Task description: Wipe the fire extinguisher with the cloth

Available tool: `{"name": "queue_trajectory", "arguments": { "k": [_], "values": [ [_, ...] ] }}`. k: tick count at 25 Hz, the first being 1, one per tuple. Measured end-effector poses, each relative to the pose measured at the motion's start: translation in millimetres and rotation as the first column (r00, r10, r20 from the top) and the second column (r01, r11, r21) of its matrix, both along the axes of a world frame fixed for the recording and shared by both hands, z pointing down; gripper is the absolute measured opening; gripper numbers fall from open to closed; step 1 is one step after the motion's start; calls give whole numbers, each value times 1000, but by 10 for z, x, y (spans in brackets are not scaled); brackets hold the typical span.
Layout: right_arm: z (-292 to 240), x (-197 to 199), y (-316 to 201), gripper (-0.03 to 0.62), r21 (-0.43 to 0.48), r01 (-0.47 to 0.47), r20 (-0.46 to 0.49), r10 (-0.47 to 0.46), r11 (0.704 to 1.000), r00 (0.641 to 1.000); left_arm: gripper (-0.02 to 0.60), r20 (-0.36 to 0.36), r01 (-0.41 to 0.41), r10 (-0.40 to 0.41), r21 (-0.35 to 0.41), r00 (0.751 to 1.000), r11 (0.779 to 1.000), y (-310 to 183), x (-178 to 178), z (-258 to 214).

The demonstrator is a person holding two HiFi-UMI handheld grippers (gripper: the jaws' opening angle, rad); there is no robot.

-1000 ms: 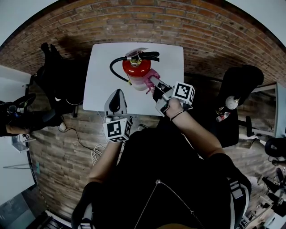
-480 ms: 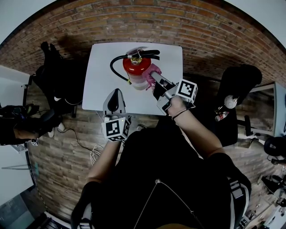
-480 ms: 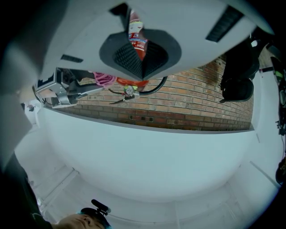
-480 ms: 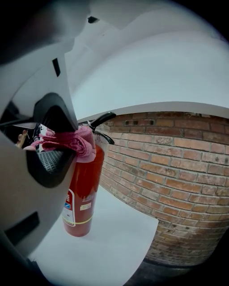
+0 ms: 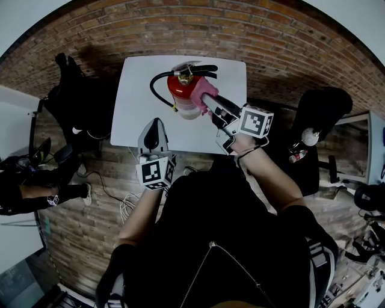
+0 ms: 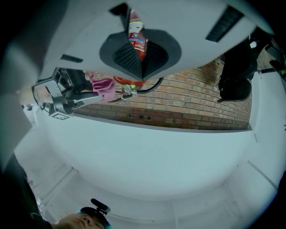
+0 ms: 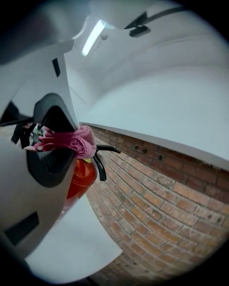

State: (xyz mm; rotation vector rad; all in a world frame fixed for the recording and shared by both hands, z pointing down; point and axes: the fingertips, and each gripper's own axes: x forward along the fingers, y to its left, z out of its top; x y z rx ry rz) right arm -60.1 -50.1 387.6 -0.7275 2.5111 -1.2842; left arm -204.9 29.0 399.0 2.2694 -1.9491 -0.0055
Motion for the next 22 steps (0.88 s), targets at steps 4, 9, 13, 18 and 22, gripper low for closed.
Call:
{"name": "queue_trajectory", "arguments": {
  "k": [4,9,13,18,22],
  "values": [
    [109,-71,102,104,191,81,-292,-23,978,956,11,-15,12,-12,10,1000,1000,20,-43,-33],
    [428,-263,385,104,338,330,-608,-63,881,791,11,-25,22,-22,19,999,1000,33,-61,-62],
    [854,-372,574,104,334,506,-773,-76,795,630,11,-38,34,-33,17,999,999,66,-67,-36],
    [1449,-399,661,104,259,661,-899,-73,704,431,11,-46,40,-39,14,998,999,91,-79,-19],
    [1958,-406,641,104,198,737,-953,-50,647,299,11,-51,48,-47,13,998,999,93,-113,36]
  ]
}}
